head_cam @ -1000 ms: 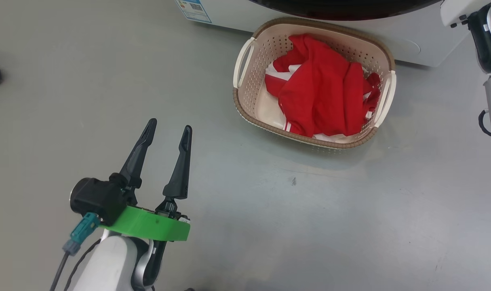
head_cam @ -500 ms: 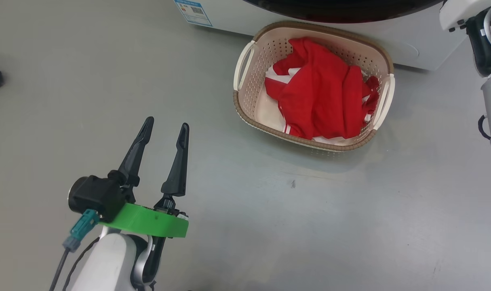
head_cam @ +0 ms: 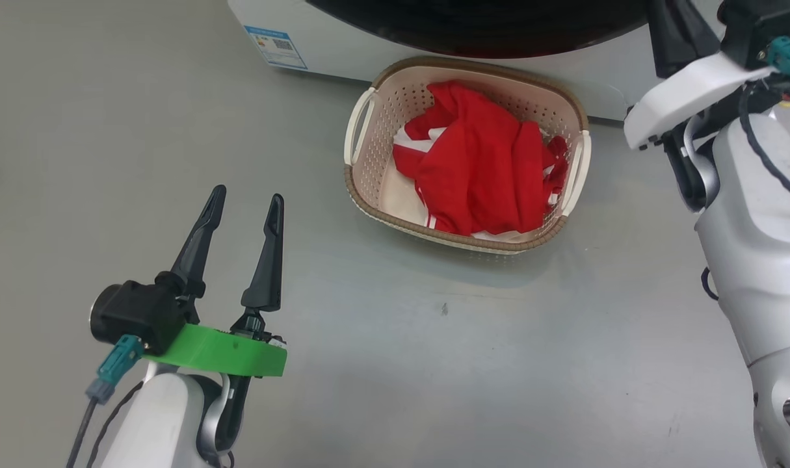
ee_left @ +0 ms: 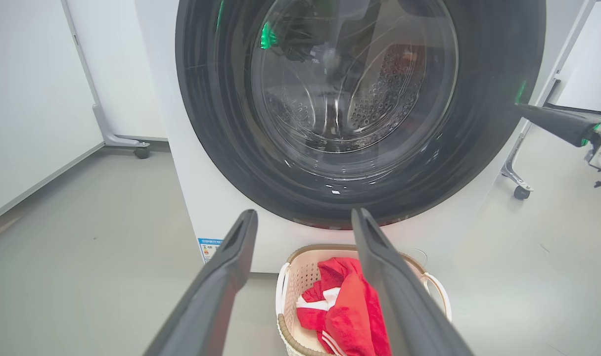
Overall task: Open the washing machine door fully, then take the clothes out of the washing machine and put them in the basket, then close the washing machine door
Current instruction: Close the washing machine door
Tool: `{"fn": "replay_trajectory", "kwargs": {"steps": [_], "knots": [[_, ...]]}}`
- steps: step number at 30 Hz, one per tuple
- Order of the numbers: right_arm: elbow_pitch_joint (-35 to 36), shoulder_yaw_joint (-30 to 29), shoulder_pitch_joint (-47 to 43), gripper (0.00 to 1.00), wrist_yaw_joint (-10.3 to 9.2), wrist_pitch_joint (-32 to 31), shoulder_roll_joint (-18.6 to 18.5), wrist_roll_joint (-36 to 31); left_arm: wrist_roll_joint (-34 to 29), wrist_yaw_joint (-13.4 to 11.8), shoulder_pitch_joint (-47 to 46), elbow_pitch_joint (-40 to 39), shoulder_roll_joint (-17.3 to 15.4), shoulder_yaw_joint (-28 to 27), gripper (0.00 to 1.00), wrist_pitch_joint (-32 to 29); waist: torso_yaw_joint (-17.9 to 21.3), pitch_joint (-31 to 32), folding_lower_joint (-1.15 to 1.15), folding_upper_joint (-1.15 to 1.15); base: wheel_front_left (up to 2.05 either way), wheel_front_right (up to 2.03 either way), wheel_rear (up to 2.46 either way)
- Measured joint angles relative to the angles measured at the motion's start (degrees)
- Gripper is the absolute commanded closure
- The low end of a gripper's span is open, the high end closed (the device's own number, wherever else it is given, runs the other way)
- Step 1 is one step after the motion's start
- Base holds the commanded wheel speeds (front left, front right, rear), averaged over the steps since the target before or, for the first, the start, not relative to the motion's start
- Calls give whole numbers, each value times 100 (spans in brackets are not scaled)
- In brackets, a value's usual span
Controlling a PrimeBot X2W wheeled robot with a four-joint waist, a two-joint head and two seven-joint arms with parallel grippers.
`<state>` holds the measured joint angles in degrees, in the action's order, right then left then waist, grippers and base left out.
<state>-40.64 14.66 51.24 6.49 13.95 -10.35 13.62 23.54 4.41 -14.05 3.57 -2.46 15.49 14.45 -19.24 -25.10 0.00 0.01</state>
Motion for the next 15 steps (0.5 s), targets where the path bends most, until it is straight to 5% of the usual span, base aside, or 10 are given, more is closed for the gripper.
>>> {"fn": "replay_trajectory", "kwargs": {"steps": [5, 6, 8, 9, 10, 15], "knots": [[177, 30, -477, 100, 10, 49, 27, 24, -69, 0, 4, 77, -20, -40, 0, 0, 177, 140, 0, 0, 0, 0, 0], [211, 15, -583, 76, 10, 49, 37, 47, -81, 1, 7, 100, -23, -42, 0, 0, 210, 176, 0, 0, 0, 0, 0], [279, -36, -803, 47, 10, 49, 67, 86, -96, 0, 16, 131, -34, -57, 0, 0, 279, 248, 0, 0, 0, 0, 0], [298, -67, -915, 16, 10, 51, 87, 104, -97, 0, 21, 140, -43, -59, 0, 0, 312, 285, 0, 0, 0, 0, 0], [321, -94, -1031, 0, 9, 49, 100, 109, -103, 1, 25, 149, -52, -59, 0, 0, 347, 323, 0, 0, 0, 0, 0], [723, -360, -1552, 0, -87, 49, 149, 201, -145, 2, 142, 204, -88, -68, 0, 0, 517, 526, 0, 0, 0, 0, 0]]}}
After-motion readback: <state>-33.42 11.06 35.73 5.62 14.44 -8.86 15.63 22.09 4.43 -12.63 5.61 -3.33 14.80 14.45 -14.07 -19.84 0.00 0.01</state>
